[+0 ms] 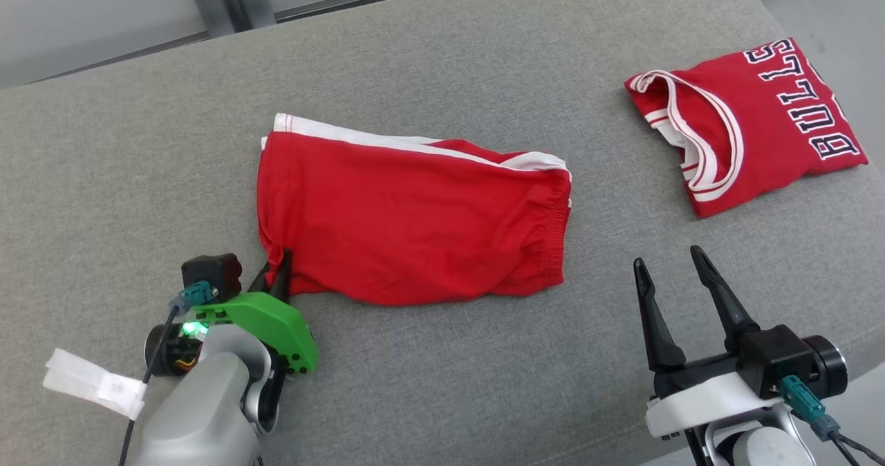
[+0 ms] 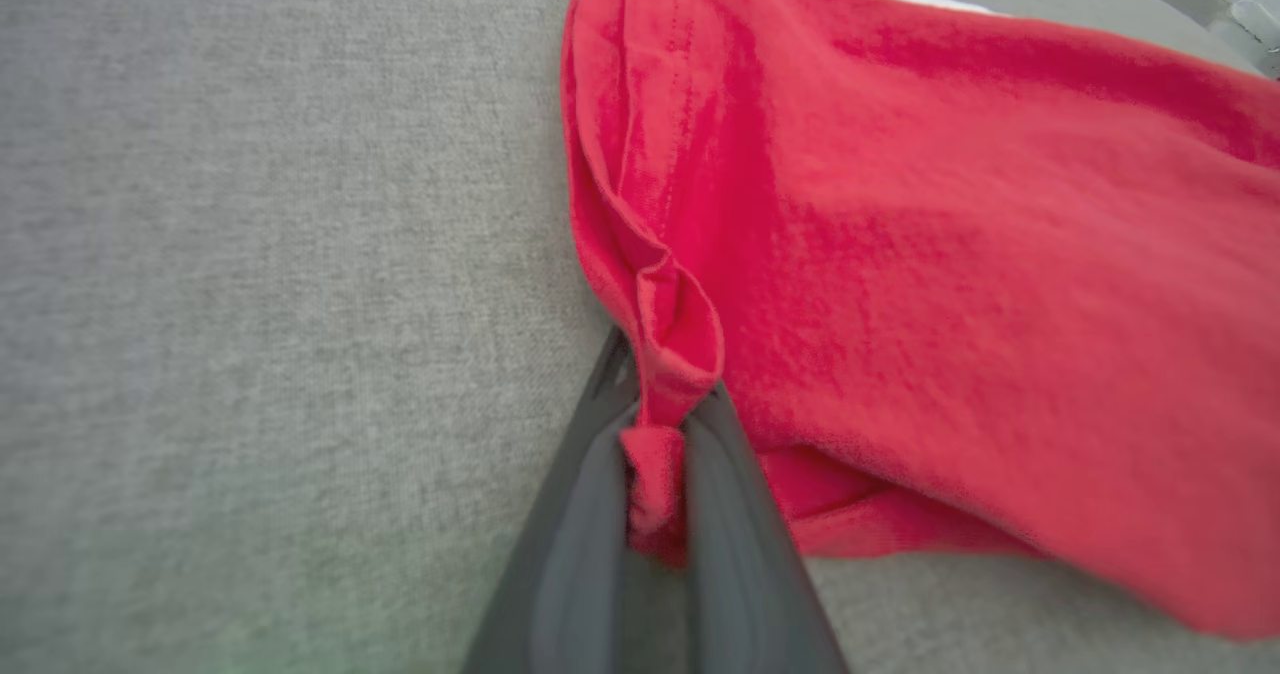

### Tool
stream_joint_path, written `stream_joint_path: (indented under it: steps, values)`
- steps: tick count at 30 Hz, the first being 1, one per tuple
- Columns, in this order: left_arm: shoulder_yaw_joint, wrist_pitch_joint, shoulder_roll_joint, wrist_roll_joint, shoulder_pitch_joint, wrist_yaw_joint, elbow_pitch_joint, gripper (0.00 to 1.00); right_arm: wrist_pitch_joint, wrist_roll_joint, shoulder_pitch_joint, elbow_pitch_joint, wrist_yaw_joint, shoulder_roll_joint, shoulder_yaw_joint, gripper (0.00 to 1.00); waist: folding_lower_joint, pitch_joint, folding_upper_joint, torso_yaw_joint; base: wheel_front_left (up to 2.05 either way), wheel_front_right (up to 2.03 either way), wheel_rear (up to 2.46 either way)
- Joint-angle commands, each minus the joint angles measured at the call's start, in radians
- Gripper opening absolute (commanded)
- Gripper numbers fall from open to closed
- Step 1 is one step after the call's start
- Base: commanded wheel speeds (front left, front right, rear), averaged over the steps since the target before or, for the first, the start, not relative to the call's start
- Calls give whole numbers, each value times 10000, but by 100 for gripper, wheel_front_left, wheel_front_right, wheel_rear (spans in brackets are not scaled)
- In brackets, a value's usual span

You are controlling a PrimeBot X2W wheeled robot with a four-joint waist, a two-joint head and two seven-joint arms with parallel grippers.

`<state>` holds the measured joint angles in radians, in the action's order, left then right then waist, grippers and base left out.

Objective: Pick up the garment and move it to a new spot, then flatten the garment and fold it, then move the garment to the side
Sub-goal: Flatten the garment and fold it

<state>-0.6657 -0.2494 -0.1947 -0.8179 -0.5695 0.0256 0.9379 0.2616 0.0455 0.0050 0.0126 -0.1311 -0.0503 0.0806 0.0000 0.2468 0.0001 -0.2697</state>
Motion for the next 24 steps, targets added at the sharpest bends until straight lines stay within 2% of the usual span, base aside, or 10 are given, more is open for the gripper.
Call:
stream_joint_path:
  steps: [1,5,14,19,20,21,22,24]
  values:
    - [-107,164,50,-38,957,13,279,0,41,-189,2,119,10,-7,-52,100,0,-192,-1,277,0,0,0]
    - [123,-11,185,-69,1445,83,-48,0,41,-423,-111,376,10,-9,-284,100,0,-434,-1,698,0,0,0]
    - [780,-67,258,616,2693,372,-1323,0,43,-622,-215,951,12,-14,-327,100,0,-1119,-1,1736,0,0,0]
    - [1089,-106,527,980,3461,288,-1993,0,43,-614,-88,1097,12,-15,-481,100,0,-1502,-1,2184,0,0,0]
    - [1180,-110,556,1056,3546,240,-2141,42,42,-604,-80,1111,12,-14,-500,100,0,-1565,-1,2244,0,0,0]
    - [1266,-127,571,1150,3597,235,-2267,91,42,-597,-63,1132,12,-14,-510,100,0,-1614,-1,2286,0,0,0]
    - [1390,-130,609,1183,3669,211,-2428,100,42,-581,-53,1158,10,-14,-505,100,0,-1668,-1,2326,0,0,0]
    - [1639,-135,658,1319,3783,166,-2752,100,43,-541,-42,1220,12,-15,-532,100,0,-1786,-1,2412,0,0,0]
